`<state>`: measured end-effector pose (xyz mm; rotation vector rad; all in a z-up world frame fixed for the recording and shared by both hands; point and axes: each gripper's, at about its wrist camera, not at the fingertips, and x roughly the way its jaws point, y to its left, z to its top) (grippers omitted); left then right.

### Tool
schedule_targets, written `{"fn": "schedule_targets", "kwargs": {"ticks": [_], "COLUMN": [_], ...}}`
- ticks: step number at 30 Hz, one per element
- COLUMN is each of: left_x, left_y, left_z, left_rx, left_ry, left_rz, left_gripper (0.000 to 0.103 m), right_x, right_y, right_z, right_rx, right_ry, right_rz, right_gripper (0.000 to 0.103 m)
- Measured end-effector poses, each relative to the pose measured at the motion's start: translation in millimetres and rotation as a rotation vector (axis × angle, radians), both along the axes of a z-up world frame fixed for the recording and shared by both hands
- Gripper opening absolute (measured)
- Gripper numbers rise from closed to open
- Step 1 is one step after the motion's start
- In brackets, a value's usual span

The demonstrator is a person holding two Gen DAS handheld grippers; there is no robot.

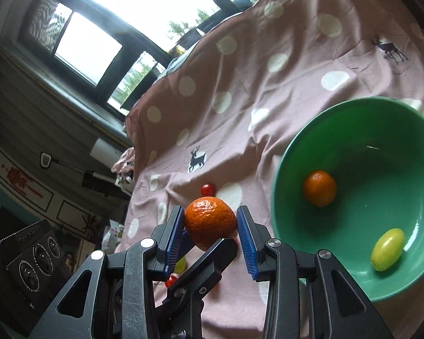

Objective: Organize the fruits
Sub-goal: 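Lift the mandarin with the right gripper and carry it over the green bowl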

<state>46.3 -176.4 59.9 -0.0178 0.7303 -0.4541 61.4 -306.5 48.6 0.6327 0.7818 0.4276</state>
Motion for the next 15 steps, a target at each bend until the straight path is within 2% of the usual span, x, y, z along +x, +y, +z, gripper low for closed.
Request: {"fn": "schedule_targets", "kwargs": {"ticks": [3,7,15], "left_x": [5.0,10.4,18.4], "left_y": [-22.1,-47.2,-84.7], "left_z": [1.5,0.8,-14.8], "left_rx": [-0.003,-0.013,-0.043], "left_ry": [-0.005,0.001,0.059], "left_rz": [-0.047,-0.105,-0.174], "left_gripper": [0.040,0.040,0.040], "right_x": [-4.4,-10.1,-11.5], "right_y": [-23.4,-47.2,-86.3], "right_z": [0.3,1.8,-12.5], "right_rx": [0.018,-0.005,-0.004], "right_ry": [-0.005,-0.024,0.023], "right_rz": [-0.060,-0.122,-0.190], "right_gripper": [0.040,0.040,0.040]}}
